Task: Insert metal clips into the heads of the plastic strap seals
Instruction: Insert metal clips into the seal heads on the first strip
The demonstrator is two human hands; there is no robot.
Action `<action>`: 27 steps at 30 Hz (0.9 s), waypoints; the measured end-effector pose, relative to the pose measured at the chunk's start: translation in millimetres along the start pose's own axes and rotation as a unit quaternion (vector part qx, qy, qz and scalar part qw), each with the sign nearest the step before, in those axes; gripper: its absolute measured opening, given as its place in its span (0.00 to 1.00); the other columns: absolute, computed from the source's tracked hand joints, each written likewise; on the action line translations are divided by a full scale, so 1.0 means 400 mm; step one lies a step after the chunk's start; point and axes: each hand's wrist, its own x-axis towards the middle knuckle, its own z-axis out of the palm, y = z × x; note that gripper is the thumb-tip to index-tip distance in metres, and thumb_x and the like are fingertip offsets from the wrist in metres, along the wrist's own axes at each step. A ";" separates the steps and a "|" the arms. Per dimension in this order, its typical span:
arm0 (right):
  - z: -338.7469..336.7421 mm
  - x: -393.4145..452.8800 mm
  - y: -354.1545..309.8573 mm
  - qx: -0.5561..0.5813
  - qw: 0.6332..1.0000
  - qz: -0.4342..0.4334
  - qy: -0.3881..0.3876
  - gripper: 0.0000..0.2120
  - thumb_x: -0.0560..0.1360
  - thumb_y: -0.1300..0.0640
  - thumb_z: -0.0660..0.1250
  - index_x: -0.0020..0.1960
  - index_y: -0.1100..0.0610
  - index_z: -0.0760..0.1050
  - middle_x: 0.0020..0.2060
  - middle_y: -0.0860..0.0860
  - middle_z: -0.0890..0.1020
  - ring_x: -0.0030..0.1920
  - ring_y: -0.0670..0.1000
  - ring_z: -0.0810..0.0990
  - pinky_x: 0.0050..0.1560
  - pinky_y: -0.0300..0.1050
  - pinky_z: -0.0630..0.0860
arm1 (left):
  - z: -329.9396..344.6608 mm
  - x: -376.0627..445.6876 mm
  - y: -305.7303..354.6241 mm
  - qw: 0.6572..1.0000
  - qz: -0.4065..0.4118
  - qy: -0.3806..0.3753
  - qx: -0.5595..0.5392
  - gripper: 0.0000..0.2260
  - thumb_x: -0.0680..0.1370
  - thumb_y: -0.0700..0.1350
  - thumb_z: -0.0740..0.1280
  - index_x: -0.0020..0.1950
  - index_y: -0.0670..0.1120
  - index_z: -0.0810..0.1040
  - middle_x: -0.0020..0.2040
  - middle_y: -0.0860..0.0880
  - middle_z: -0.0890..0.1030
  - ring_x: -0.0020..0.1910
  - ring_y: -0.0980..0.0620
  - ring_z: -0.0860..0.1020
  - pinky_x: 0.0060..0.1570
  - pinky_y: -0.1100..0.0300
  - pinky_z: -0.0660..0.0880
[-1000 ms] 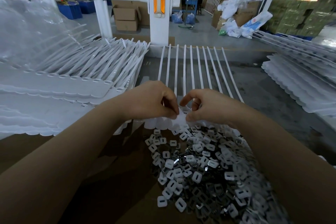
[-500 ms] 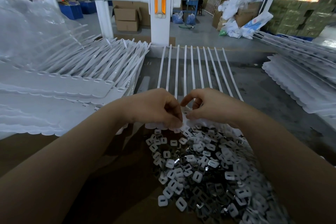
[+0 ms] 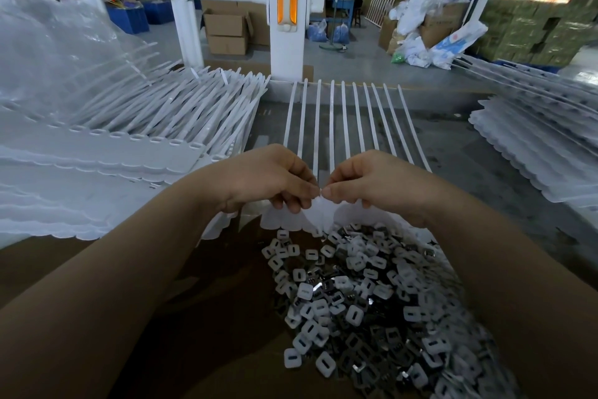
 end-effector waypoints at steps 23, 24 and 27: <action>0.008 -0.002 -0.003 0.028 0.998 -0.011 0.051 0.07 0.78 0.54 0.66 0.44 0.55 0.80 0.36 0.49 0.80 0.35 0.46 0.75 0.37 0.42 0.72 | 0.008 0.015 0.005 0.994 0.007 0.091 -0.064 0.03 0.75 0.44 0.71 0.47 0.45 0.82 0.39 0.49 0.85 0.36 0.58 0.82 0.37 0.67 0.76; 0.010 0.000 -0.003 0.000 0.998 -0.009 0.066 0.06 0.78 0.54 0.66 0.43 0.52 0.79 0.36 0.48 0.80 0.36 0.47 0.77 0.37 0.42 0.73 | 0.010 0.019 0.002 0.991 -0.002 0.116 -0.065 0.03 0.76 0.44 0.71 0.46 0.45 0.82 0.39 0.49 0.85 0.36 0.57 0.81 0.37 0.66 0.76; 0.016 0.002 0.001 -0.101 0.992 0.010 0.076 0.06 0.78 0.55 0.66 0.42 0.49 0.77 0.41 0.48 0.82 0.42 0.49 0.81 0.43 0.46 0.78 | 0.021 0.030 -0.010 0.978 -0.044 0.199 -0.055 0.03 0.75 0.45 0.72 0.44 0.46 0.83 0.40 0.47 0.84 0.35 0.56 0.77 0.38 0.62 0.73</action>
